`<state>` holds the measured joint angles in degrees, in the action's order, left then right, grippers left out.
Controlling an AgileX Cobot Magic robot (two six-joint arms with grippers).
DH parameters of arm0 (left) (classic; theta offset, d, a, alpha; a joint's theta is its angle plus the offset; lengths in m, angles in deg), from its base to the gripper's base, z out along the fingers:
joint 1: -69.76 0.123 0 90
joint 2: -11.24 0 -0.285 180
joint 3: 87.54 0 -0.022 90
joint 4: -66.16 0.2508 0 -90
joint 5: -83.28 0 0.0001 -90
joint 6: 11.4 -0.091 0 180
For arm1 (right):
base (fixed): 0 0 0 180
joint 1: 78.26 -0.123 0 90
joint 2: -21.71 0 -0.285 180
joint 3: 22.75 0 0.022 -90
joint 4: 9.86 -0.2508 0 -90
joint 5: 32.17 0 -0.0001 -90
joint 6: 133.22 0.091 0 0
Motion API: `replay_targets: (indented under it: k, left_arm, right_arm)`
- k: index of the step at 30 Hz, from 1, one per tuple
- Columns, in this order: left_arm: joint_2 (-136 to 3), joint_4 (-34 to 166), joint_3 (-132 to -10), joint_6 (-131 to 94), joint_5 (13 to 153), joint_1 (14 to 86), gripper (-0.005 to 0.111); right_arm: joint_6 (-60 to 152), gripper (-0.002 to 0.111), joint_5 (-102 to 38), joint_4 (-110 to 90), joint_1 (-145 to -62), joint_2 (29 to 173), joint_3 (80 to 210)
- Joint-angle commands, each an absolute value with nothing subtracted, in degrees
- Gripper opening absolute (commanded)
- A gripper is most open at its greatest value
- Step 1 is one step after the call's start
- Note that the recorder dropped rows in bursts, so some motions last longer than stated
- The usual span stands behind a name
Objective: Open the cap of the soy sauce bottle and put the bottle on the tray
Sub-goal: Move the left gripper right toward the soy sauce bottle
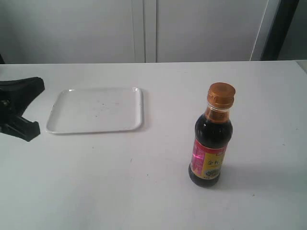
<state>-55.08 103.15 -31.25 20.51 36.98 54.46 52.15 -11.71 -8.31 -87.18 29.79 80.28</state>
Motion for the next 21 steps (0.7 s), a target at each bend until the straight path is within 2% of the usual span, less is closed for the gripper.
replay_targets:
  k: [1, 13, 21]
  left_arm:
    - [-57.74, 101.39, -33.22, 17.68, 38.02, 49.59, 0.000]
    - [-69.62, 99.53, -39.07, 12.27, 34.44, 39.40, 0.000]
    - [-77.85, 99.77, -42.48, 10.71, 25.54, 35.62, 0.000]
  right_arm:
    - [52.53, 0.000, -12.06, -8.20, -86.80, 29.50, 80.03]
    - [52.53, 0.000, -12.06, -8.20, -86.80, 29.50, 80.03]
    - [52.53, 0.000, -12.06, -8.20, -86.80, 29.50, 80.03]
